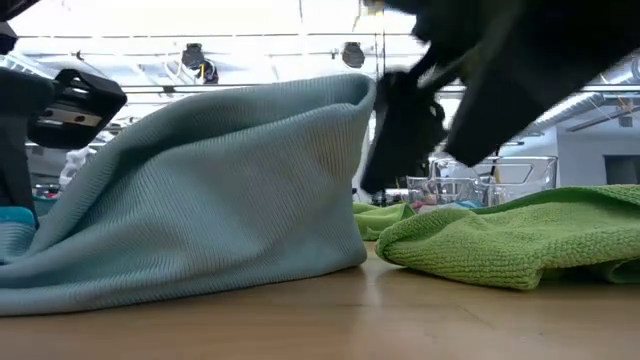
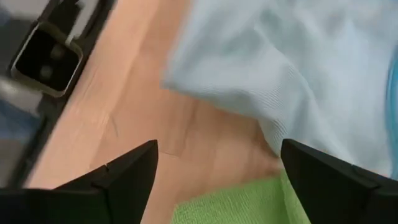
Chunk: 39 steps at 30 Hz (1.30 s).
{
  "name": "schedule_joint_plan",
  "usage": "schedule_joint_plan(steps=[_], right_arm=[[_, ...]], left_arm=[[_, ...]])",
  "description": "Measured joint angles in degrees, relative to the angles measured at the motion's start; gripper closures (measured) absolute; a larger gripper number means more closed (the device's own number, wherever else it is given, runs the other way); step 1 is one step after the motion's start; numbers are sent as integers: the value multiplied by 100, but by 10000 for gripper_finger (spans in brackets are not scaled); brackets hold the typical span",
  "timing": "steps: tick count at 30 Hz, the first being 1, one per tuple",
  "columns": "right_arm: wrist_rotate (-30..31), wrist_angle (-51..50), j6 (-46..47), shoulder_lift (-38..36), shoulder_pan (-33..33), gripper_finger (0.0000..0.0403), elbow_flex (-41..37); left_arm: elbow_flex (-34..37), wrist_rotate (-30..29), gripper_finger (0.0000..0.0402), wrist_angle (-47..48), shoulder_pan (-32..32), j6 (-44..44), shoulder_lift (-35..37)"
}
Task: Fold microfiber towels
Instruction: Fold the right blue microfiber towel
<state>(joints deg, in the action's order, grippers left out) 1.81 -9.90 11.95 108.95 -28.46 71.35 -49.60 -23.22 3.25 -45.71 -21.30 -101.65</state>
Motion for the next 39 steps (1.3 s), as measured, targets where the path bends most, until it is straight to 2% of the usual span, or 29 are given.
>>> schedule_joint_plan(steps=[4, 8, 14, 26, 33, 39], right_arm=[[1232, 344, -880, 2, -383, 83, 0], [1615, 952, -1247, 45, -528, 85, 0], [1614, 1675, -1482, 266, -648, 93, 0], [1608, 2022, -2133, 636, -732, 156, -6], [1599, 2551, -2403, 751, -665, 226, -4], [1593, 2559, -2357, 862, -644, 294, -4]], left_arm=[[0, 176, 401, 2, -7, -9, 0], [0, 279, 401, 2, -4, -57, 0], [0, 342, 401, 13, 24, -177, 0], [0, 391, 401, 111, 55, -444, 0], [0, 388, 401, 118, 76, -487, 0], [0, 388, 401, 118, 79, -596, 0]])
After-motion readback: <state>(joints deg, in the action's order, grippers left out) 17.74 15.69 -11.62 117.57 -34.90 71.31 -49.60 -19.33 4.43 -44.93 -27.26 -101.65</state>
